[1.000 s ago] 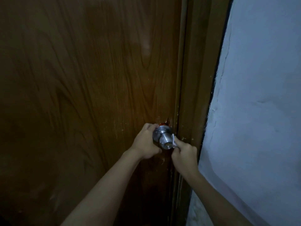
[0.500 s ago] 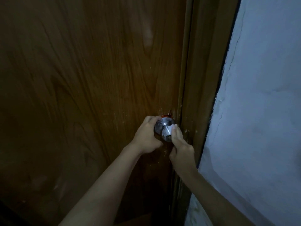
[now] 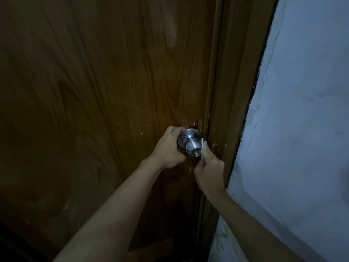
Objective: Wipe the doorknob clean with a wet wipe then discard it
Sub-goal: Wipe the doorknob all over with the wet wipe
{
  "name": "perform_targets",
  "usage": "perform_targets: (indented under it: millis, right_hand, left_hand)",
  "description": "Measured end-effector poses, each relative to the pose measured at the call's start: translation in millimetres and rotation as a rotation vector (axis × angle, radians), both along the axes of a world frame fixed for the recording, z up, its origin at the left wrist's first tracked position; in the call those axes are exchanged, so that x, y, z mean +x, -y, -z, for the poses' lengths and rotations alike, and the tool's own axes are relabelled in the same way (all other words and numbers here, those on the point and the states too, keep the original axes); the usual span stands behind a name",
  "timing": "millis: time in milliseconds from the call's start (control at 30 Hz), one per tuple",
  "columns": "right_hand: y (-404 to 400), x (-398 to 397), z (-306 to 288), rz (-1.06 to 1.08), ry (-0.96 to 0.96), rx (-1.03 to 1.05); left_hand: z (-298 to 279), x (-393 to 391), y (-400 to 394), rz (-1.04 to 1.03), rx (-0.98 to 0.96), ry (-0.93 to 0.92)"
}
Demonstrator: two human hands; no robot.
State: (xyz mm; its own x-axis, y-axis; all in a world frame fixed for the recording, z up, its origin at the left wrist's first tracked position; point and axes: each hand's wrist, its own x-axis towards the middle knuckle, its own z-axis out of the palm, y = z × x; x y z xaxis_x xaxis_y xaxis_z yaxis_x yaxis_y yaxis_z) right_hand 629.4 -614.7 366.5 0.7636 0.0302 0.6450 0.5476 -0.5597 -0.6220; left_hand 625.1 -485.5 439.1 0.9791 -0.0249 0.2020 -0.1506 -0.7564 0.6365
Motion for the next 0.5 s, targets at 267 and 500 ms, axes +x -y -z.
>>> perform_targets:
  millis: [267, 500]
  right_hand:
    - [3.9, 14.3, -26.9, -0.076, 0.038, -0.067]
    - [2.5, 20.5, -21.0, -0.120, 0.038, -0.088]
  left_hand:
    - [-1.8, -1.0, -0.8, 0.010, 0.007, -0.011]
    - [-0.8, -1.6, -1.0, 0.020, 0.001, -0.002]
